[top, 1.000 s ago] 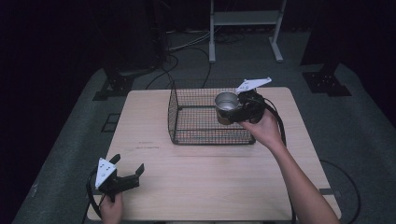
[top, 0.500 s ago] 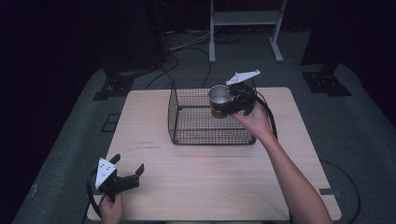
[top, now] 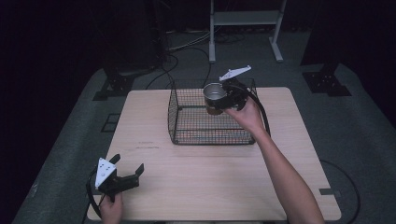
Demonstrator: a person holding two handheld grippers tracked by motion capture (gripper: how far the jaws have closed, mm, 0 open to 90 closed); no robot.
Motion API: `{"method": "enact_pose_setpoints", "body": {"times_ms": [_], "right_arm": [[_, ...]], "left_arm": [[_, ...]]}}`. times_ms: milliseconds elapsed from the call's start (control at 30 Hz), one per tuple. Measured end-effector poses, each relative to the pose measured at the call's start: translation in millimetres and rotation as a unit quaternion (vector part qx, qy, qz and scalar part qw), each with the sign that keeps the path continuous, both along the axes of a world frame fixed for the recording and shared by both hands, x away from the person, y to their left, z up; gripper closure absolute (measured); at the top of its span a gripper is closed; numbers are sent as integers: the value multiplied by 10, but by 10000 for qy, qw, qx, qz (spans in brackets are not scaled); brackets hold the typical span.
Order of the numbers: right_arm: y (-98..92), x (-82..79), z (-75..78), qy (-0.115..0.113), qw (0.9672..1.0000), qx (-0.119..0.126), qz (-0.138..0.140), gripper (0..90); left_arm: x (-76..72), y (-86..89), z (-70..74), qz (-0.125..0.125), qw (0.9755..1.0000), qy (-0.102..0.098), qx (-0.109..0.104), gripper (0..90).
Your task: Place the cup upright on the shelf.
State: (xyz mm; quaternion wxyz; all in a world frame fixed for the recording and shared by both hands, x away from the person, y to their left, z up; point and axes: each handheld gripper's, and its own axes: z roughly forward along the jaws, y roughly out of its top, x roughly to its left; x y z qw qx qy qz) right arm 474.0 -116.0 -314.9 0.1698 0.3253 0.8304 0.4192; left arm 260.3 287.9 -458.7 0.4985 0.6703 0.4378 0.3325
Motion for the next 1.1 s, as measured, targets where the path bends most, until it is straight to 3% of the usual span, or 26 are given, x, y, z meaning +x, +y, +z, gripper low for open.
{"method": "enact_pose_setpoints", "body": {"times_ms": [767,1100], "right_arm": [[38,286,-255,394,9991,145,-112,176],[41,347,-325,455,9988,71,-175,176]], "left_arm": [[0,9,1,-16,10000,11,-10,0],[5,11,-1,-9,10000,29,2,0]]}}
